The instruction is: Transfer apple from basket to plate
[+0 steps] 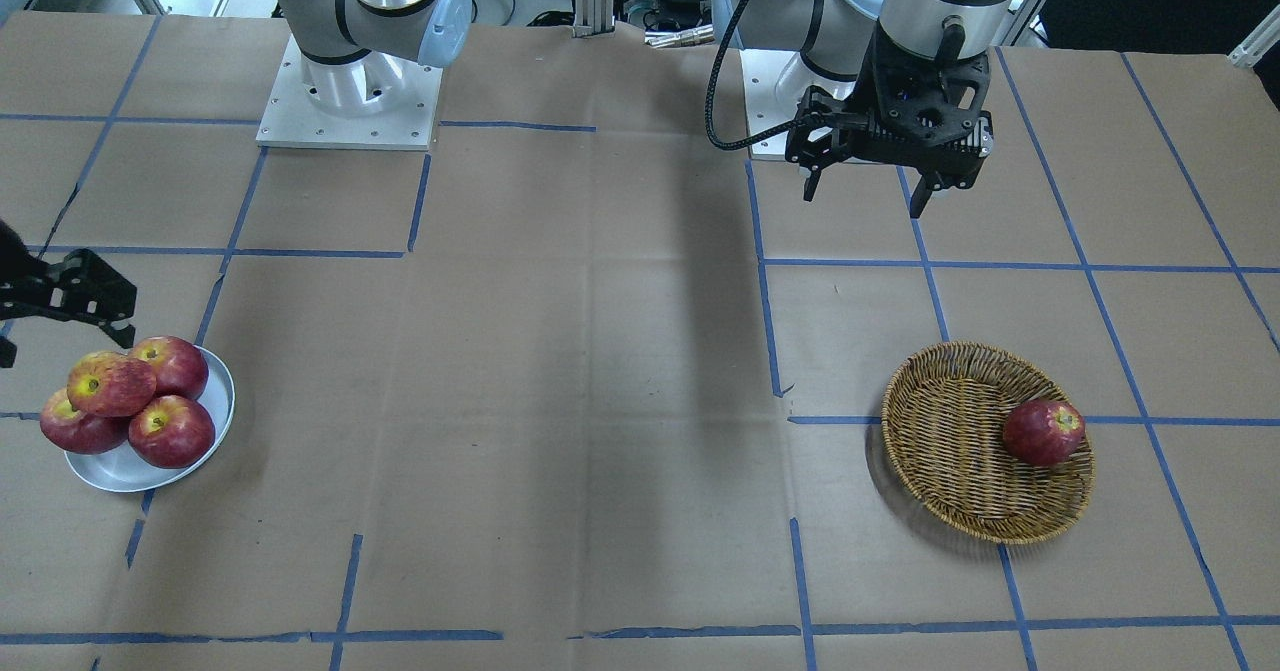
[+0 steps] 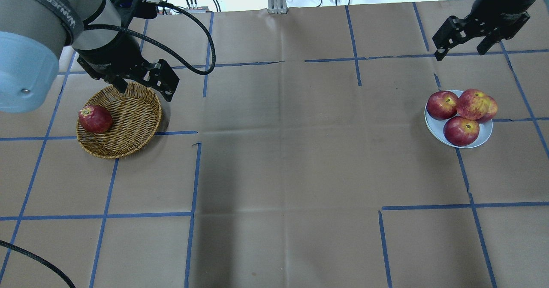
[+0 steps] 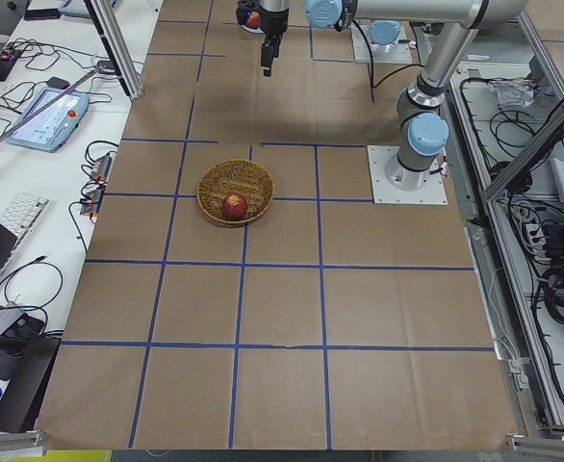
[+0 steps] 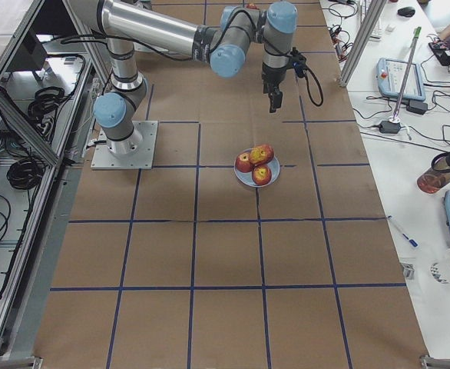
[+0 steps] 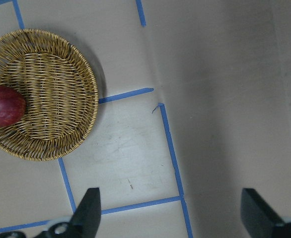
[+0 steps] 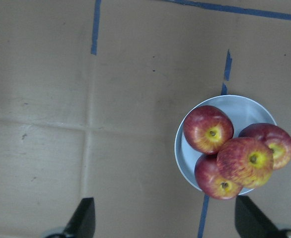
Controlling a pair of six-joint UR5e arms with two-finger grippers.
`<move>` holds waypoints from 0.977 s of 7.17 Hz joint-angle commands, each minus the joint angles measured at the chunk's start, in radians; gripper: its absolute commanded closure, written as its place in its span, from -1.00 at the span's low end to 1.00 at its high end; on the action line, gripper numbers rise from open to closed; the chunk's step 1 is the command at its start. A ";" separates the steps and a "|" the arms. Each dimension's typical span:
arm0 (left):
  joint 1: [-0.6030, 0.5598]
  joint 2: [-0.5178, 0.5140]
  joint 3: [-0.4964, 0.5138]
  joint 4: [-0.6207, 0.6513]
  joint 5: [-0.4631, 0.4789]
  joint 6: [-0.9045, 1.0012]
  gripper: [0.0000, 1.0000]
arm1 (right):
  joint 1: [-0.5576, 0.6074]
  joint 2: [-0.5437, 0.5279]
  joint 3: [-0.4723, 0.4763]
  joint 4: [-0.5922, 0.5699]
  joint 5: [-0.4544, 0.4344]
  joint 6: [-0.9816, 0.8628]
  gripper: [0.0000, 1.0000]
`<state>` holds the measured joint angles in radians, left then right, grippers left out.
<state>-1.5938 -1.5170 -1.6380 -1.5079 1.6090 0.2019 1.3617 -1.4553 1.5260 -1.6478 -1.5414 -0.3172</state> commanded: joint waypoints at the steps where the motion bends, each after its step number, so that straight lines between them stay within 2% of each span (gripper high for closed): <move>1: 0.000 -0.005 0.006 0.000 -0.001 0.001 -0.98 | 0.138 -0.034 0.003 0.051 -0.011 0.192 -1.00; 3: 0.000 -0.006 0.006 0.000 -0.001 0.002 -0.98 | 0.209 -0.042 0.008 0.051 -0.012 0.285 -1.00; 6: 0.000 -0.012 0.009 0.000 0.002 0.002 -0.98 | 0.212 -0.111 0.115 0.027 -0.012 0.271 -1.00; 7: 0.000 -0.015 0.007 0.005 0.003 -0.001 -0.98 | 0.209 -0.112 0.114 0.026 -0.014 0.271 -1.00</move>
<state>-1.5938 -1.5278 -1.6311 -1.5068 1.6100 0.2035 1.5727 -1.5539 1.6208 -1.6142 -1.5538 -0.0452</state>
